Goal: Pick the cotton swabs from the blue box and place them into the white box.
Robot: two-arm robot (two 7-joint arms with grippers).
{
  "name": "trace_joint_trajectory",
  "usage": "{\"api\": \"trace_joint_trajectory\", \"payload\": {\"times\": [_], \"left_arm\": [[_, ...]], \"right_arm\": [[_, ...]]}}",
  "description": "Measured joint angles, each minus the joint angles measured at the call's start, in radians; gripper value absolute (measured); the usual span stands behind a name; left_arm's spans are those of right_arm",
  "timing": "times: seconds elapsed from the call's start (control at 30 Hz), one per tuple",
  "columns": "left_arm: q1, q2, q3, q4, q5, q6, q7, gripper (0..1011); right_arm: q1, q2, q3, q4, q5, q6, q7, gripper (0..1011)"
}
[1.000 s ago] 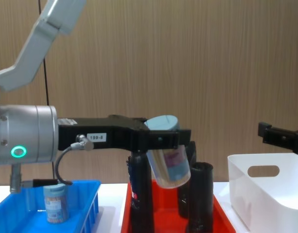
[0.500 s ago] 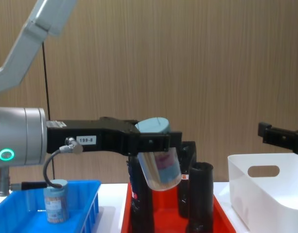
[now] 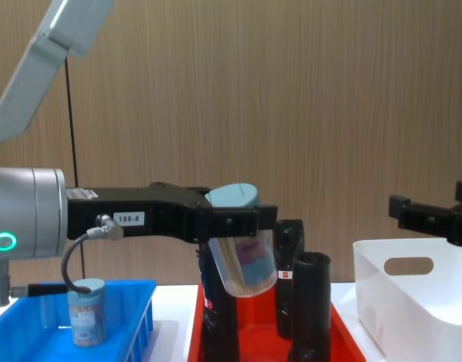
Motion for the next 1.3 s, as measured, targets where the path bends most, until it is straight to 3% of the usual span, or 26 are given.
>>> {"api": "trace_joint_trajectory", "payload": {"times": [0.27, 0.67, 1.0, 1.3], "left_arm": [[0.001, 0.002, -0.001, -0.001, -0.001, -0.001, 0.001, 669], [0.002, 0.003, -0.001, -0.002, -0.002, -0.001, 0.002, 669], [0.002, 0.004, -0.001, -0.002, -0.002, 0.000, 0.002, 669], [0.002, 0.004, -0.001, -0.002, -0.002, 0.000, 0.002, 669]], "right_arm": [[0.008, 0.024, 0.005, -0.009, 0.008, 0.040, 0.102, 1002], [0.039, 0.061, 0.012, -0.017, 0.032, 0.153, 0.278, 1002], [0.090, 0.085, 0.009, 0.003, 0.047, 0.246, 0.454, 1002], [0.155, 0.078, -0.012, 0.049, 0.029, 0.300, 0.603, 1002]]}}
